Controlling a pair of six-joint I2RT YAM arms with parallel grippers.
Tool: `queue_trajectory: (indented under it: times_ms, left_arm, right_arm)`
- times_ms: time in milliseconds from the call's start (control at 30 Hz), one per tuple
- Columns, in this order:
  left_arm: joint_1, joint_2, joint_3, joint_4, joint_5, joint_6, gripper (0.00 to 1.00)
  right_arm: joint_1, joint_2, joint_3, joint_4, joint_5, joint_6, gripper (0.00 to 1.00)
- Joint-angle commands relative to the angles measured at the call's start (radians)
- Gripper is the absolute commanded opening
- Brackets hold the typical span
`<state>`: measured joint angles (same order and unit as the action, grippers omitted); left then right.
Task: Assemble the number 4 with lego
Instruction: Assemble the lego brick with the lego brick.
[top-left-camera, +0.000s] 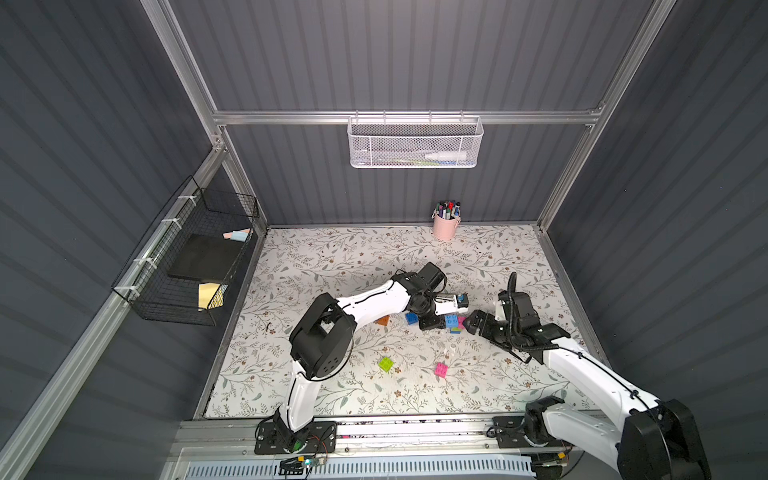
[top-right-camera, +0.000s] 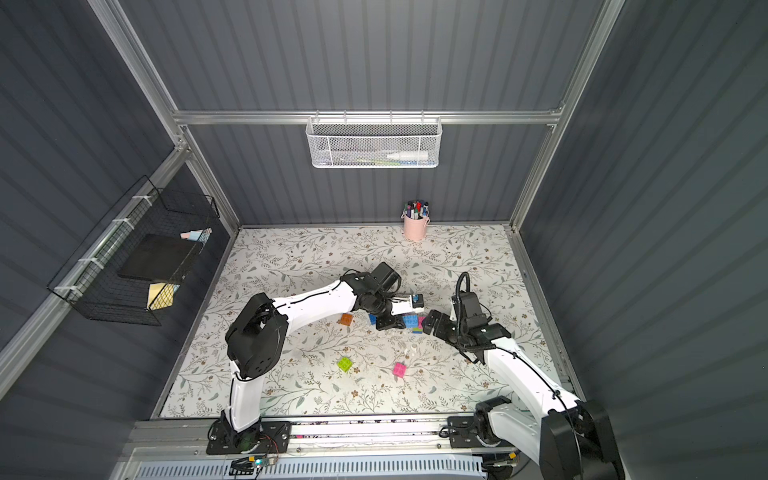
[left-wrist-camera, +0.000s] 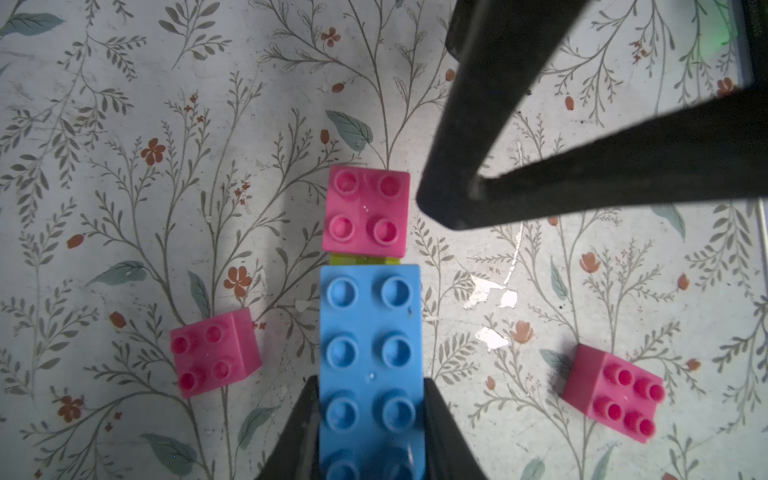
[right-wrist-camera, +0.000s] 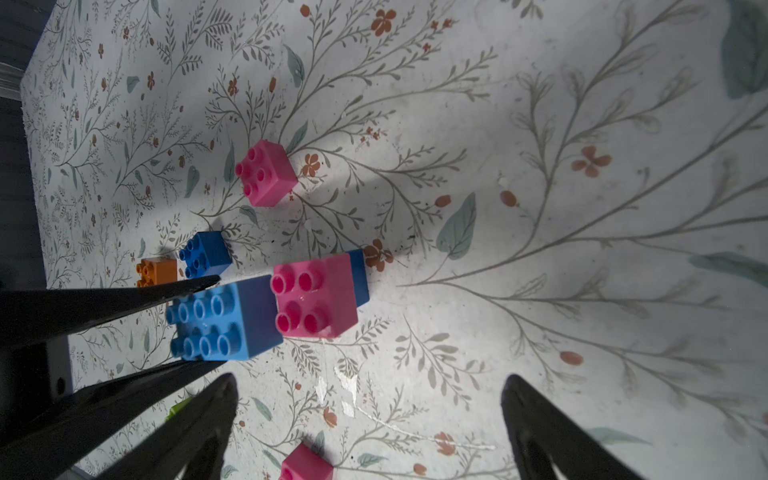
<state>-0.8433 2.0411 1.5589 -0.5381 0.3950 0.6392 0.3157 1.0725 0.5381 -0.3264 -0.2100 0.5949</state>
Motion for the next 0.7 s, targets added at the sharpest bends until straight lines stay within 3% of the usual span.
queue_trajectory:
  times_ms: [0,667]
  left_arm:
    - [0.006,0.027,0.036,-0.054,0.015,0.025,0.04]
    - [0.007,0.081,0.096,-0.091,-0.017,0.029,0.03]
  right_arm:
    - [-0.003,0.015,-0.019,0.05,-0.008,0.001,0.99]
    - [-0.003,0.098,-0.012,0.118,-0.078,-0.048,0.99]
